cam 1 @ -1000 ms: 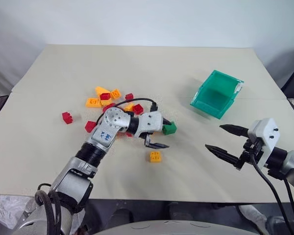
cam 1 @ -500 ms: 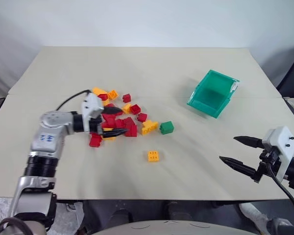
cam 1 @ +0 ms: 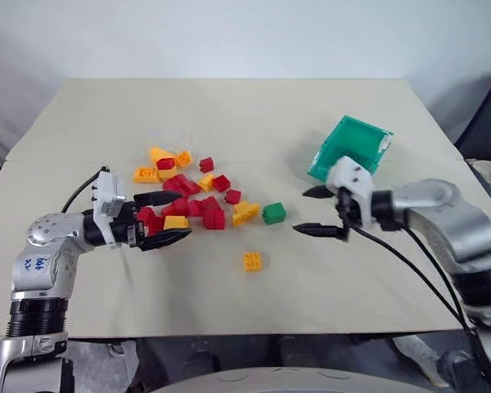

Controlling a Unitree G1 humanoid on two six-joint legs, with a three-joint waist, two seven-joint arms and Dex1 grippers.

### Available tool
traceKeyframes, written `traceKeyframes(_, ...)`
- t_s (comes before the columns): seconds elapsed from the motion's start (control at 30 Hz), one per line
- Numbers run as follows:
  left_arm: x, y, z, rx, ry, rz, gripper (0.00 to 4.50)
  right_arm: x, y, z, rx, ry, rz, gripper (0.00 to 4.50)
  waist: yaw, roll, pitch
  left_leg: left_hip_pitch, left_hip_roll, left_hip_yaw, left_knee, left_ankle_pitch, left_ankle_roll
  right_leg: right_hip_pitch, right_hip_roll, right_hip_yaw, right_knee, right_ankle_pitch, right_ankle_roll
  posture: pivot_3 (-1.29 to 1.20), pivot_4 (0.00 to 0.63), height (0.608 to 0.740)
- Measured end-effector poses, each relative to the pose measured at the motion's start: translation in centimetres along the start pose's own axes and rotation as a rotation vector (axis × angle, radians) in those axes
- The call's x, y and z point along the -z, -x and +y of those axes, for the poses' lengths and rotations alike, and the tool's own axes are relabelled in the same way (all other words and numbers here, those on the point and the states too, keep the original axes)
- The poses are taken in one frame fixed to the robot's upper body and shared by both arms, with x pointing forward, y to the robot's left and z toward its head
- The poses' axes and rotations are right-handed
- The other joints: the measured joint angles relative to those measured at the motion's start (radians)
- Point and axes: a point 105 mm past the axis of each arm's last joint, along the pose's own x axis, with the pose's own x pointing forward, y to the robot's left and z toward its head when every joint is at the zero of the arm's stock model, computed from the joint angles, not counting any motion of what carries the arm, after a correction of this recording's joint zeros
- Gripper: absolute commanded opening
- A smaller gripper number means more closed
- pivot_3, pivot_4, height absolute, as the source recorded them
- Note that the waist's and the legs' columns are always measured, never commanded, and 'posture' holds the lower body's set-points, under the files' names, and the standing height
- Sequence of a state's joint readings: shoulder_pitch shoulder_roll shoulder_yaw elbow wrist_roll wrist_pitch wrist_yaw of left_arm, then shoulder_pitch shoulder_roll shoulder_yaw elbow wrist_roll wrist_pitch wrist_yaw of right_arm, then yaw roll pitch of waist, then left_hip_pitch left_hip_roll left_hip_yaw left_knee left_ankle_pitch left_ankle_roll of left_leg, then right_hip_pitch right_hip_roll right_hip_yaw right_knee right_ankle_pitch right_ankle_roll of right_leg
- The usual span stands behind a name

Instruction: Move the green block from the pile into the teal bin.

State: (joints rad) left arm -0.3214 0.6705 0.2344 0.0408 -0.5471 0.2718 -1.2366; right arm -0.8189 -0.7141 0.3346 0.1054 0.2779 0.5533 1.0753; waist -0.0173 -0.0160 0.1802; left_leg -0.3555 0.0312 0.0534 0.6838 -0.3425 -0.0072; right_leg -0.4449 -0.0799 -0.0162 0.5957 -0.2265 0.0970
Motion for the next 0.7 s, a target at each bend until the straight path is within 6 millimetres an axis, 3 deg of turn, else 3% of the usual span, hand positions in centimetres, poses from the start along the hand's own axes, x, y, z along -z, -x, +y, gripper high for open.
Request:
traceKeyframes(0.13, 0.4, 0.8, -0.4, -0.061, 0.007, -0.006, 4.44, 1.2, -2.9, -1.2, -0.075, 0.035, 0.077, 4.50, -0.005, 0.000, 0.000, -0.004, 0.000, -0.002, -0.001, -0.001, -0.001, -0.001, 0.000, -0.002, 0.000, 0.000, 0.000, 0.00, 0.150, 0.740)
traceKeyframes(0.33, 0.2, 1.0, -1.3, -0.069, -0.017, -0.013, 4.44, 0.8, -4.9, -2.0, -0.128, 0.071, 0.090, 4.50, -0.011, 0.000, 0.000, -0.004, 0.001, 0.000, -0.001, -0.002, -0.004, -0.002, -0.001, -0.002, -0.002, 0.000, 0.001, 0.00, 0.150, 0.740)
traceKeyframes(0.47, 0.3, 1.2, -1.5, -0.067, -0.014, -0.014, 4.50, 1.7, -5.8, -1.4, -0.196, 0.093, 0.147, 3.57, -0.012, 0.000, 0.000, -0.004, 0.001, 0.000, -0.001, -0.003, -0.004, -0.002, -0.001, -0.002, -0.002, 0.000, 0.000, 0.00, 0.150, 0.740)
traceKeyframes(0.63, 0.4, 1.1, -1.6, -0.049, -0.010, -0.002, 4.50, 1.9, -5.8, -1.3, -0.213, 0.113, 0.155, 1.83, -0.012, 0.001, 0.000, -0.004, 0.001, 0.000, -0.001, -0.003, -0.005, -0.002, -0.001, -0.002, -0.002, 0.000, 0.000, 0.00, 0.150, 0.740)
traceKeyframes(0.7, 0.4, 0.8, -1.7, -0.028, -0.007, 0.001, 4.50, 1.6, -5.6, -1.5, -0.194, 0.110, 0.131, 1.50, -0.011, 0.001, 0.000, -0.004, 0.001, 0.000, -0.001, -0.003, -0.005, -0.002, -0.001, -0.002, -0.002, 0.000, 0.000, 0.00, 0.150, 0.740)
